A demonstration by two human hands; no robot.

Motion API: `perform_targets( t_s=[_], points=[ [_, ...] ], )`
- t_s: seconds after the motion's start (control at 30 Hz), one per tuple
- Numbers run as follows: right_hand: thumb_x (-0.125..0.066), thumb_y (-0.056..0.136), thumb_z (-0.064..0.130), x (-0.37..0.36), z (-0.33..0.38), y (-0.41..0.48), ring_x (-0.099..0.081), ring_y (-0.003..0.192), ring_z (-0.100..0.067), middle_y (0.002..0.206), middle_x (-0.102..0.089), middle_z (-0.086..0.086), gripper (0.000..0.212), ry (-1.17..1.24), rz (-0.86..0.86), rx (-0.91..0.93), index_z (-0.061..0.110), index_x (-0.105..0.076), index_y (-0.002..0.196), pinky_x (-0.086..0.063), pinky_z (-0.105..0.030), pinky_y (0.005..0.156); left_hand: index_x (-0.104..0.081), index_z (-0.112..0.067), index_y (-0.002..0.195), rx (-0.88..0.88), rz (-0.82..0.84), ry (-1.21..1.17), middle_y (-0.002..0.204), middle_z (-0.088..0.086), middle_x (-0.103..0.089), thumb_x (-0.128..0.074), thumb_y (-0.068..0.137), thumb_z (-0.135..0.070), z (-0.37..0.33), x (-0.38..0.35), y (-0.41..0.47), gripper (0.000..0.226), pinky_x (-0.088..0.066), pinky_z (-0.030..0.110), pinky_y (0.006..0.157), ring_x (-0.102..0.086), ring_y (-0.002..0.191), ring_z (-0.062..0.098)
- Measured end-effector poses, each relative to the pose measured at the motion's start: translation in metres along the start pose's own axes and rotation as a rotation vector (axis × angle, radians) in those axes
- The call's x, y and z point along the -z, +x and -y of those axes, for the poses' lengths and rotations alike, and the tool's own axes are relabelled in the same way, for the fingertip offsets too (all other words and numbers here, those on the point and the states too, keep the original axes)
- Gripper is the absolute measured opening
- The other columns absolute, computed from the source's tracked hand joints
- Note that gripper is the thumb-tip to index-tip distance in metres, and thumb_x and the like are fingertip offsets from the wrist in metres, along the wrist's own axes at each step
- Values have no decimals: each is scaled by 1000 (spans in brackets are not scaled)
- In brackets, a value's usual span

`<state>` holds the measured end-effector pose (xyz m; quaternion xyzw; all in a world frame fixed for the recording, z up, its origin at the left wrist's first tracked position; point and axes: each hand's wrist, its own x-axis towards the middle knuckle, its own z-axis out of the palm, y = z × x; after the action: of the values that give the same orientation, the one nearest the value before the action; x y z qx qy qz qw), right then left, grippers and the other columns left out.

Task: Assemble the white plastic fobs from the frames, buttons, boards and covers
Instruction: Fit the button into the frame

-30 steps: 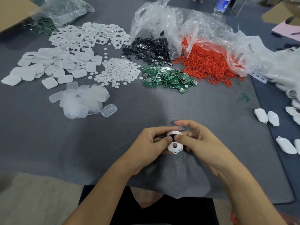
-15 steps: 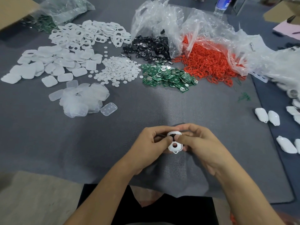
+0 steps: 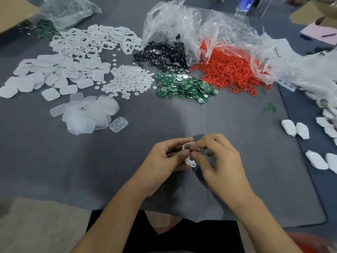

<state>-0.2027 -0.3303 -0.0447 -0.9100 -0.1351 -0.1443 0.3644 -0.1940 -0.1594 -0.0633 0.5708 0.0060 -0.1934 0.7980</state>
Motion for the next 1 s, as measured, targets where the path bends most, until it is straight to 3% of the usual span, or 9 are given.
perform_targets(
  t_s=[0.17,0.3,0.47,0.6,0.67,0.77,0.8,0.9,1.0],
  points=[
    [-75,87,3,10,-9,3,-62,72,-4,77,-69,4,20,404,-123,-430,23,-72,85,-47,-11,72,-73,-14,121,-12,-65,5,113,6,-77,-68,96,-8,5,-2,2,26,-61,28,83,-74,106,18],
    [-74,89,10,27,-41,4,-68,77,-9,88,-75,3,11,95,-162,-596,21,-76,90,-44,-4,71,-75,-23,121,-54,-92,140,111,-1,-77,-72,95,-7,11,-2,2,31,-61,31,86,-73,108,19],
    [-69,91,16,45,-67,4,-66,82,-15,100,-72,-4,12,-232,-165,-598,18,-79,98,-38,-14,79,-74,-30,122,-94,-119,308,110,-9,-77,-77,92,-11,13,-1,3,35,-59,40,96,-74,104,13],
    [-65,94,17,51,-61,0,-62,80,-15,102,-67,-6,19,-282,-231,-549,17,-77,108,-34,-10,74,-79,-25,113,-82,-147,191,99,-2,-79,-73,95,-13,11,-8,3,23,-62,31,82,-75,95,14],
    [-69,92,20,46,-41,-4,-62,74,-8,93,-68,3,16,-142,-263,-500,25,-77,104,-39,-8,72,-80,-24,108,-80,-151,171,96,-1,-79,-74,94,-13,10,-9,2,19,-62,26,76,-76,92,13],
    [-74,89,17,26,1,-8,-65,71,-8,82,-75,3,15,400,27,-508,25,-78,101,-52,-17,71,-82,-28,103,-104,-174,261,93,-4,-79,-74,93,-12,10,-9,1,20,-62,27,76,-76,91,13],
    [-75,88,14,19,12,-8,-67,72,-9,82,-76,0,17,483,114,-492,24,-78,101,-55,-21,71,-81,-29,104,-116,-179,289,95,-5,-79,-73,94,-11,11,-9,1,22,-63,31,79,-76,92,14],
    [-73,84,6,7,20,-6,-71,70,-12,76,-75,3,23,402,84,-485,27,-77,92,-57,-23,68,-81,-29,107,-159,-195,352,102,-9,-78,-74,93,-12,12,-8,0,23,-61,39,88,-74,97,11],
    [-73,82,9,4,18,-6,-69,65,-10,70,-73,7,22,356,18,-508,31,-77,81,-55,-22,62,-80,-31,110,-239,-212,461,102,-14,-75,-73,94,-16,14,-8,-1,22,-58,29,90,-72,99,6]
  ],
)
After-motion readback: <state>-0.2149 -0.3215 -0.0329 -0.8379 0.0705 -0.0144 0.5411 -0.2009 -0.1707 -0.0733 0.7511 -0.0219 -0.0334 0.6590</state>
